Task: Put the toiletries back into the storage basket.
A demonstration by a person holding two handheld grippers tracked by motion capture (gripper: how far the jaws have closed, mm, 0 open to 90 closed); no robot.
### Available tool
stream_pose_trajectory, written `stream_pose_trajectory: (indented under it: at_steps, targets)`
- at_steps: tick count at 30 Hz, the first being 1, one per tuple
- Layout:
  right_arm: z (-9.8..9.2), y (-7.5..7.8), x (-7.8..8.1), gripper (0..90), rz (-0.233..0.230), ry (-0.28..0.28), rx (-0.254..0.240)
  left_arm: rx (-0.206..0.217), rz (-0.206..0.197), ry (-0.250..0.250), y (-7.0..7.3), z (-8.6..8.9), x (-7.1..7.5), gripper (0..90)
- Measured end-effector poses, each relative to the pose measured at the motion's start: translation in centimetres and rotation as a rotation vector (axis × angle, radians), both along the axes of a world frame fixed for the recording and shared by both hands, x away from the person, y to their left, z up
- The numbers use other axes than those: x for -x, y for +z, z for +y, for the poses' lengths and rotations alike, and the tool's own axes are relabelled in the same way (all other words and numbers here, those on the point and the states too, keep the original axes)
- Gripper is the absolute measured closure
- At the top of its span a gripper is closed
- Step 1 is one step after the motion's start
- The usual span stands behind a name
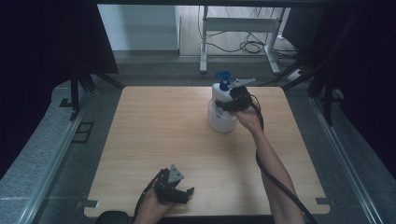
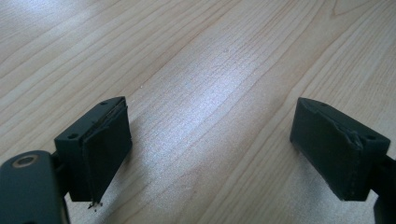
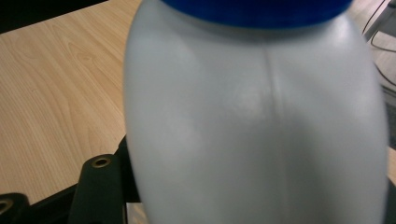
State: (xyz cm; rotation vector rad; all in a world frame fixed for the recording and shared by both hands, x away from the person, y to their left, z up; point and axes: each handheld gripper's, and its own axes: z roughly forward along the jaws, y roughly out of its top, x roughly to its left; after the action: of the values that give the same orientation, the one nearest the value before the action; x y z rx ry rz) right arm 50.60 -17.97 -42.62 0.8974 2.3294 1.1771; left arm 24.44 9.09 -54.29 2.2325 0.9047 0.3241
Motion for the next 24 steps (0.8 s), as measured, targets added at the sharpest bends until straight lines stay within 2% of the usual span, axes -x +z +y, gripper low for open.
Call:
stream_pose_trajectory:
  at_steps: [6,14,24]
  targets:
    - [-1.2,-0.3,-0.2,36.6,0.026,-0.025,-0.052,0.000,0.000,0.000,0.0,0.0,0.0,11.9]
    - [-1.1,-0.2,-0.1,33.2,0.028,-0.011,-0.034,0.002,0.000,0.000,0.0,0.0,0.0,11.9]
    - [-1.0,-0.1,0.2,19.9,0.025,0.008,-0.024,0.002,0.000,0.000,0.0,0.0,0.0,11.9]
